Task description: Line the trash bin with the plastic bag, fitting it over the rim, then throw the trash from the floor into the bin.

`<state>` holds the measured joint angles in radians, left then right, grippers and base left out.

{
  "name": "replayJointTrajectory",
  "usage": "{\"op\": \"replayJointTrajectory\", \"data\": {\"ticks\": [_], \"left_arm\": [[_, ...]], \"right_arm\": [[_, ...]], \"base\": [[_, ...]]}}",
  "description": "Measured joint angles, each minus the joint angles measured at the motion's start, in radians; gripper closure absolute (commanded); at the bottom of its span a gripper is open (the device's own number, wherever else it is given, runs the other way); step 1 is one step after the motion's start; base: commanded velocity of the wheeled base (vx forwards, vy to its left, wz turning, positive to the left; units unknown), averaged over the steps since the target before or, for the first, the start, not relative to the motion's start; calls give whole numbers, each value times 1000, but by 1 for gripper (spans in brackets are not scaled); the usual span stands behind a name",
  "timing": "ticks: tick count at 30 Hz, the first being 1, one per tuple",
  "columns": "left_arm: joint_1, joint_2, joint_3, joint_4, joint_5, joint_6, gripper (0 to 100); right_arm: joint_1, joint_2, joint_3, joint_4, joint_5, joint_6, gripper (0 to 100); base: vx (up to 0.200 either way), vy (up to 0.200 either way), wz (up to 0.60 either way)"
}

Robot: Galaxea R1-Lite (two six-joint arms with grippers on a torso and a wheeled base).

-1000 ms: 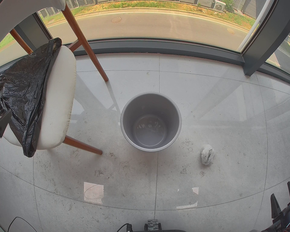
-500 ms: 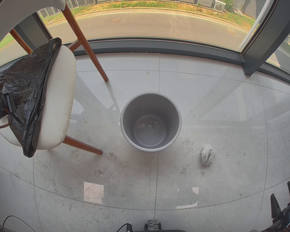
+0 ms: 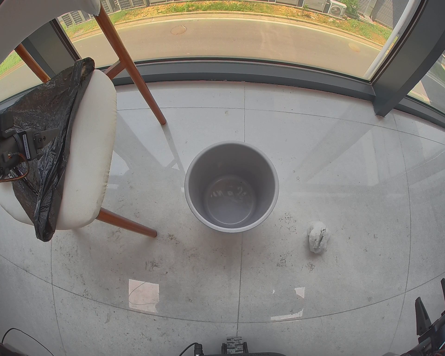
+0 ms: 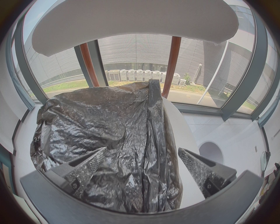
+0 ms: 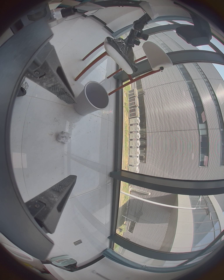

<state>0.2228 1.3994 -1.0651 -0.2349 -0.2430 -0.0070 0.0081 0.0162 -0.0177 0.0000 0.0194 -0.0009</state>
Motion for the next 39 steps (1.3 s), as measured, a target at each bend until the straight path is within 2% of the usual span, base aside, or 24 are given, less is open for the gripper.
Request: {"op": "replayJointTrajectory", "data": {"ticks": [4, 10, 17, 24, 25, 39], "left_arm": [[-54, 24, -27, -5, 50, 21, 0], [-154, 45, -37, -8, 165, 45, 0], [-177, 77, -36, -77, 197, 49, 0], [-179, 115, -22, -89, 222, 42, 0], [-179, 117, -19, -92, 224, 40, 100], [-180, 138, 31, -154, 227, 35, 100]], "right_arm": [[0, 0, 0, 0, 0, 0, 0], [0, 0, 0, 0, 0, 1, 0], [0, 0, 0, 0, 0, 3, 0], [-1, 0, 0, 0, 0, 3, 0], [-1, 0, 0, 0, 0, 3, 0], [-1, 0, 0, 0, 0, 4, 0]], "base": [[0, 0, 0], [0, 0, 0], [0, 0, 0], [0, 0, 0], [0, 0, 0], [0, 0, 0]]}}
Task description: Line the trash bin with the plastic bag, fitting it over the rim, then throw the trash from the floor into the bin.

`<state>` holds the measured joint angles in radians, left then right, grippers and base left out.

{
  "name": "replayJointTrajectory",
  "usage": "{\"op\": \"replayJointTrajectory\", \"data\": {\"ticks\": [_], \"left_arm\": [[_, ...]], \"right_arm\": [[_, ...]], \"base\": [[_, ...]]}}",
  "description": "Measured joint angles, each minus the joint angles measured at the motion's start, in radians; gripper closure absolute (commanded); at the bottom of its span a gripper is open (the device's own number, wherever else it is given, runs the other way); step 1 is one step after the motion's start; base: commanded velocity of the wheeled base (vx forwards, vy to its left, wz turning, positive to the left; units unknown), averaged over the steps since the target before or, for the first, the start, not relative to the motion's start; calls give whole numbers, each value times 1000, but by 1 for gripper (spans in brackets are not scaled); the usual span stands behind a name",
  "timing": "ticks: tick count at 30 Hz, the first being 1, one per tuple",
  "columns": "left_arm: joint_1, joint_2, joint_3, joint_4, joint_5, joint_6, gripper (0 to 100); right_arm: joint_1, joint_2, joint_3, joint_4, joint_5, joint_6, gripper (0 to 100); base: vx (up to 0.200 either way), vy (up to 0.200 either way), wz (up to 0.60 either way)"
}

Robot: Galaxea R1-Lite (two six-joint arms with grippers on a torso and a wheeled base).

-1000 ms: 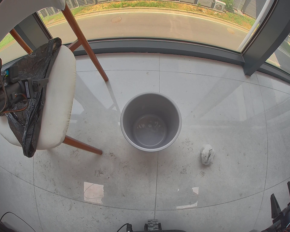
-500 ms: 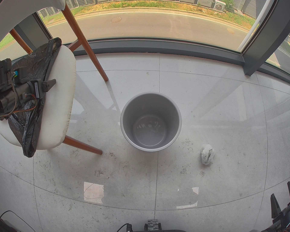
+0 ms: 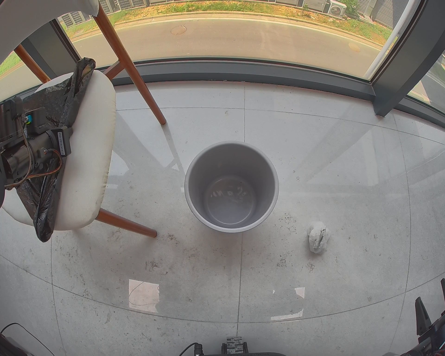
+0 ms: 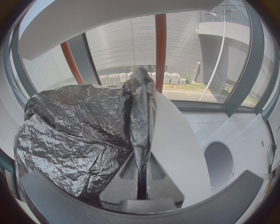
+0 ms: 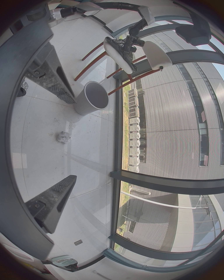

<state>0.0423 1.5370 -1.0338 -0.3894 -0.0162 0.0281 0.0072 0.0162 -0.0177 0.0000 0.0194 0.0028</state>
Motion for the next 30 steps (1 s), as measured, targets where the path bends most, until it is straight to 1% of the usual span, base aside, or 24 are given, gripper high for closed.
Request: {"op": "replayJointTrajectory", "data": {"ticks": [4, 7, 8, 11, 12, 13, 15, 17, 19, 20, 21, 25, 26, 27, 30], "left_arm": [[0, -19, 26, 9, -5, -24, 100], [-1, -43, 37, 23, -21, -81, 100], [-1, -51, 38, 25, -36, -108, 100], [0, -78, 40, 27, -114, -209, 100], [0, -92, 40, 25, -159, -282, 100], [0, -98, 40, 25, -178, -315, 100], [0, -116, 40, 22, -238, -412, 100], [-1, -137, 40, 19, -332, -505, 100], [-4, -157, 39, 17, -445, -563, 100], [-5, -163, 38, 16, -484, -576, 100], [-6, -173, 37, 15, -546, -593, 100], [-11, -200, 36, 13, -726, -631, 100], [-16, -204, 37, 12, -760, -637, 100], [-22, -209, 40, 11, -786, -640, 100], [-68, -216, 43, 11, -816, -646, 100]], "right_arm": [[1, 0, 0, 0, 0, 0, 0], [0, 0, 0, 0, 0, 0, 0], [0, 0, 0, 0, 0, 0, 0], [0, 0, 0, 0, 0, 0, 0], [0, 0, 0, 0, 0, 0, 0], [0, 0, 0, 0, 0, 0, 0], [0, 0, 0, 0, 0, 0, 0], [0, 0, 0, 0, 0, 0, 0], [0, 0, 0, 0, 0, 0, 0], [0, 0, 0, 0, 0, 0, 0], [0, 0, 0, 0, 0, 0, 0], [0, 0, 0, 0, 0, 0, 0], [0, 0, 0, 0, 0, 0, 0], [0, 0, 0, 0, 0, 0, 0], [0, 0, 0, 0, 0, 0, 0]], "base": [[0, 0, 0], [0, 0, 0], [0, 0, 0], [0, 0, 0], [0, 0, 0], [0, 0, 0], [0, 0, 0], [0, 0, 0], [0, 0, 0], [0, 0, 0], [0, 0, 0], [0, 0, 0], [0, 0, 0], [0, 0, 0], [0, 0, 0]]}}
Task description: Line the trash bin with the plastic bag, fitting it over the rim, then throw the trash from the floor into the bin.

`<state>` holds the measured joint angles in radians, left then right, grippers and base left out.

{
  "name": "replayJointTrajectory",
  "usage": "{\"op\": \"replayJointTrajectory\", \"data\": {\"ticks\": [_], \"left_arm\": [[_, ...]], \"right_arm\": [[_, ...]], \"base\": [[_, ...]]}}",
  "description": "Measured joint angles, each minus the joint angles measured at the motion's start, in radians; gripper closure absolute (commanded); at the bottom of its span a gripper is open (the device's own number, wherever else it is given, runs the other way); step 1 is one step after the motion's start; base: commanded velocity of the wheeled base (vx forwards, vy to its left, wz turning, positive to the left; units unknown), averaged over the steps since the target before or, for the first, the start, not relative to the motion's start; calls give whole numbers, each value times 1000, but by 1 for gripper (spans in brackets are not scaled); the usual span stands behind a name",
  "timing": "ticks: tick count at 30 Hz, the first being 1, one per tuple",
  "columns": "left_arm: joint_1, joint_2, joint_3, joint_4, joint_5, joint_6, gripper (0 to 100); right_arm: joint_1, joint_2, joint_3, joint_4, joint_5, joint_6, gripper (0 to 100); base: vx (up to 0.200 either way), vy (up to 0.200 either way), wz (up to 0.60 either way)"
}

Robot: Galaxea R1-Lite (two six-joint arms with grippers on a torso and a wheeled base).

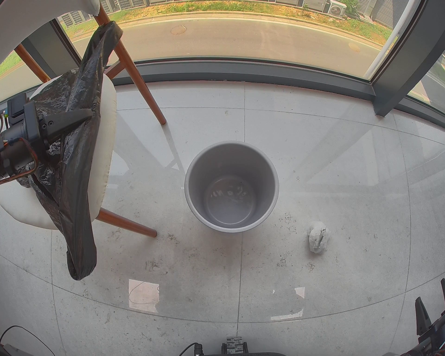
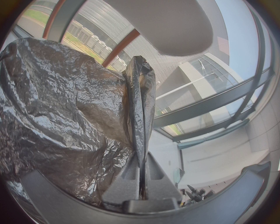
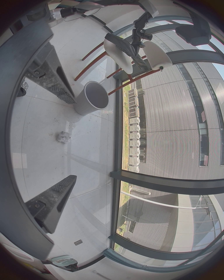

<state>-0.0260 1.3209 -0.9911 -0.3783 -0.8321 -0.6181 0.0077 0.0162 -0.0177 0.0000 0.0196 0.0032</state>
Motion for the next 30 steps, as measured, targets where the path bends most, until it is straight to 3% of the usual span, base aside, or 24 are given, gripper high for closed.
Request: {"op": "replayJointTrajectory", "data": {"ticks": [7, 11, 17, 24, 30], "left_arm": [[-216, 24, -15, -1, 5, 13, 100], [-363, 83, -65, -1, 71, 46, 100], [-560, 205, -154, 3, 239, 109, 100], [-628, 324, -204, 3, 349, 356, 100], [-648, 379, -231, 9, 376, 344, 100]], "right_arm": [[0, 0, 0, 0, 0, 1, 0], [0, 0, 0, 0, 0, 1, 0], [0, 0, 0, 0, 0, 1, 0], [-2, 0, 0, 3, 2, -13, 0], [-3, 0, 0, -9, 16, -62, 0]], "base": [[0, 0, 0], [0, 0, 0], [0, 0, 0], [0, 0, 0], [0, 0, 0]]}}
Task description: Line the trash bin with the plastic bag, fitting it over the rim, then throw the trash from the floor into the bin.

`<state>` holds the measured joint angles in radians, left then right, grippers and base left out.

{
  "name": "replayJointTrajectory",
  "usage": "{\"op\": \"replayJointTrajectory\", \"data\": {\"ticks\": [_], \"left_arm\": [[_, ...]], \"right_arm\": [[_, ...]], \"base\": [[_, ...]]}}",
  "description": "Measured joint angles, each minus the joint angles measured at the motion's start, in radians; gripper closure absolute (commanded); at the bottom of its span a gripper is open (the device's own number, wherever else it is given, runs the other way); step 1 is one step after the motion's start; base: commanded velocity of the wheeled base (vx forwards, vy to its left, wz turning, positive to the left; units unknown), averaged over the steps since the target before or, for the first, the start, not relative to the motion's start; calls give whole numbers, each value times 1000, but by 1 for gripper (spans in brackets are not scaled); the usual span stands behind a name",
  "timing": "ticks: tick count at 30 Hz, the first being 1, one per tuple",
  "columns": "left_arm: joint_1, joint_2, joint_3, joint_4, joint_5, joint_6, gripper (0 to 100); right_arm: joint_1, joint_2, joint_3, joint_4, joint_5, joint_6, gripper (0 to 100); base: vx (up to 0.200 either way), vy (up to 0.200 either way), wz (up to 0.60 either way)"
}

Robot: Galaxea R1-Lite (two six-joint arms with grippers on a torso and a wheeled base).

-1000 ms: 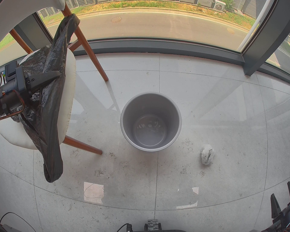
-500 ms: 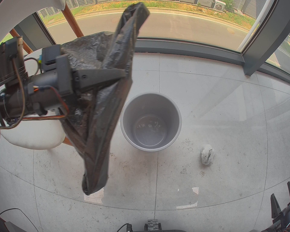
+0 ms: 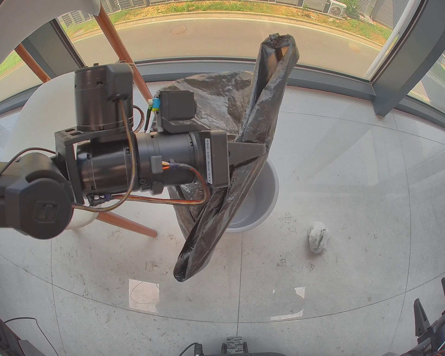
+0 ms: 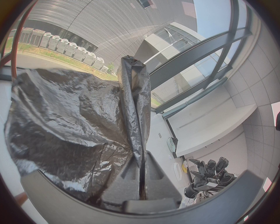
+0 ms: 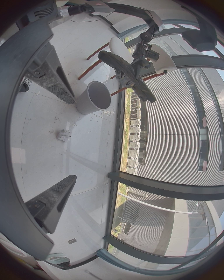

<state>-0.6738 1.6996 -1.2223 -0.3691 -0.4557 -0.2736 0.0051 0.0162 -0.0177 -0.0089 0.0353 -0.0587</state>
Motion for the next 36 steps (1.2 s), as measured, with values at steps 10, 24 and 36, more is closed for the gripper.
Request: {"op": "replayJointTrajectory", "data": {"ticks": [10, 24, 36], "left_arm": [[-45, 25, -48, 44, 24, -46, 100], [-67, 30, -33, 131, 170, 48, 100], [-78, 28, -31, 281, 432, 610, 100]], "right_arm": [[76, 170, -213, -82, 42, 112, 0], [378, 801, -732, -126, 68, 340, 0], [634, 1377, -1124, -72, -14, 417, 0]], "base": [[0, 0, 0], [0, 0, 0], [0, 0, 0]]}}
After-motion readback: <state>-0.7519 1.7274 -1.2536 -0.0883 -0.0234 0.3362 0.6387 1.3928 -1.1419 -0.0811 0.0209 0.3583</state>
